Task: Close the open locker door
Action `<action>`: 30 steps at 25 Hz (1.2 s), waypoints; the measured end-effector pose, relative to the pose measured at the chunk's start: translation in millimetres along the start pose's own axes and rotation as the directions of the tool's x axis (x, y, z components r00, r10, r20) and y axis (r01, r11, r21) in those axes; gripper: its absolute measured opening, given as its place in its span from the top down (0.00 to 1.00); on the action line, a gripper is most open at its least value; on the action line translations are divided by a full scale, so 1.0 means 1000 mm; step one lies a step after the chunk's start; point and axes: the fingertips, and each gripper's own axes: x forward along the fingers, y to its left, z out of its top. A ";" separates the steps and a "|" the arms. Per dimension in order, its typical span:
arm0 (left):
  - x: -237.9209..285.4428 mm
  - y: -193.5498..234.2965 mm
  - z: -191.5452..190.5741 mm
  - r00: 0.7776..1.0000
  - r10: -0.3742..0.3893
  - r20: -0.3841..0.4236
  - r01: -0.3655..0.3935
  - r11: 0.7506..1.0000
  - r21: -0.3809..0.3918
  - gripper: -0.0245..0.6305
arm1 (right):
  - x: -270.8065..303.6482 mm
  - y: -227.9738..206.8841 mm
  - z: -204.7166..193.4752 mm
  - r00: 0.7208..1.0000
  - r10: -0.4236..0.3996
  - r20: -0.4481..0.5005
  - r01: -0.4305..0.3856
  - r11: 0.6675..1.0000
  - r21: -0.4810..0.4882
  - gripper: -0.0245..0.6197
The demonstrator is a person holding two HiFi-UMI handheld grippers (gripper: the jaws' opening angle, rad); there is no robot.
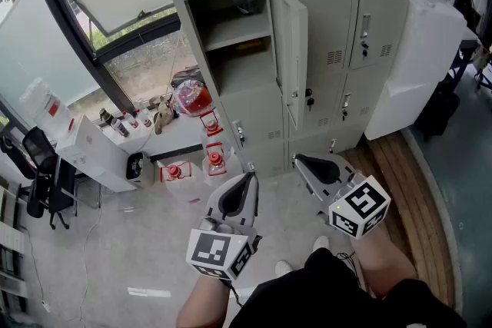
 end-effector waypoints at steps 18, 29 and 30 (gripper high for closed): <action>0.012 -0.005 -0.005 0.999 -0.032 -0.012 0.032 0.999 -0.002 0.94 | 0.007 -0.001 0.008 1.000 0.030 0.006 -0.030 0.999 -0.020 0.88; 0.044 -0.001 -0.004 1.000 -0.027 -0.016 0.027 1.000 -0.007 0.94 | 0.017 -0.041 0.014 1.000 0.018 0.011 -0.018 1.000 -0.016 0.88; 0.047 0.000 -0.004 1.000 -0.026 -0.016 0.026 1.000 -0.006 0.94 | 0.018 -0.046 0.014 1.000 0.018 0.012 -0.018 1.000 -0.013 0.88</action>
